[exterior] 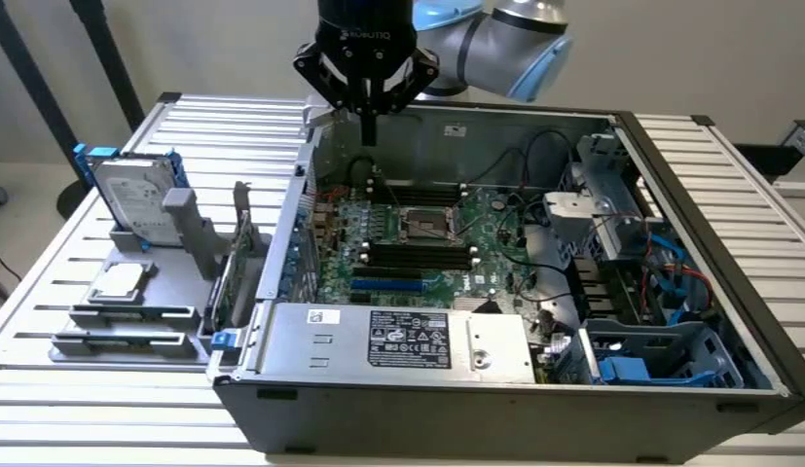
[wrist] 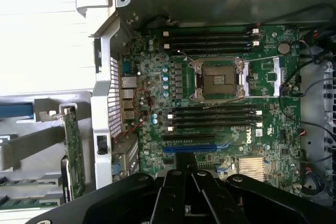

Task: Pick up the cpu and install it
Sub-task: 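Reach for the cpu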

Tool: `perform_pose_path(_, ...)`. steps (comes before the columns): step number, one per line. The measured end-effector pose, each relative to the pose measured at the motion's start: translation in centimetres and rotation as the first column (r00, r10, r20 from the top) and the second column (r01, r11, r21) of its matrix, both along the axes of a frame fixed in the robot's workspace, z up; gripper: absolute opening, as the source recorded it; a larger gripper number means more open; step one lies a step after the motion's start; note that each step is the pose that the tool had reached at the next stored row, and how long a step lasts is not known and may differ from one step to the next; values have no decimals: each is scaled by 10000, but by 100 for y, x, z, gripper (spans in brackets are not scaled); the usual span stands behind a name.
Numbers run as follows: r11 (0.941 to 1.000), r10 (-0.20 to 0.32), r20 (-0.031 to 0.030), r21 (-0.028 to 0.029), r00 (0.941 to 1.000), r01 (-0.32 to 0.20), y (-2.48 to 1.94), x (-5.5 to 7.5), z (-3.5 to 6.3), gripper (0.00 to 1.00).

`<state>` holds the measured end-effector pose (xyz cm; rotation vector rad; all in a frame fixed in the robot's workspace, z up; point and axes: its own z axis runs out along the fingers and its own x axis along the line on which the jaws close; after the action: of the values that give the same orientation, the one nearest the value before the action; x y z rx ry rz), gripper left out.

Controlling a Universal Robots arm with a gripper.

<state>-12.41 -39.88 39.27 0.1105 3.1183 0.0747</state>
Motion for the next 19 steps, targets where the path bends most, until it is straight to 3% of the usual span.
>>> perform_pose_path(19,10000,0,3,2,10000,0,0,-864,-17,11)
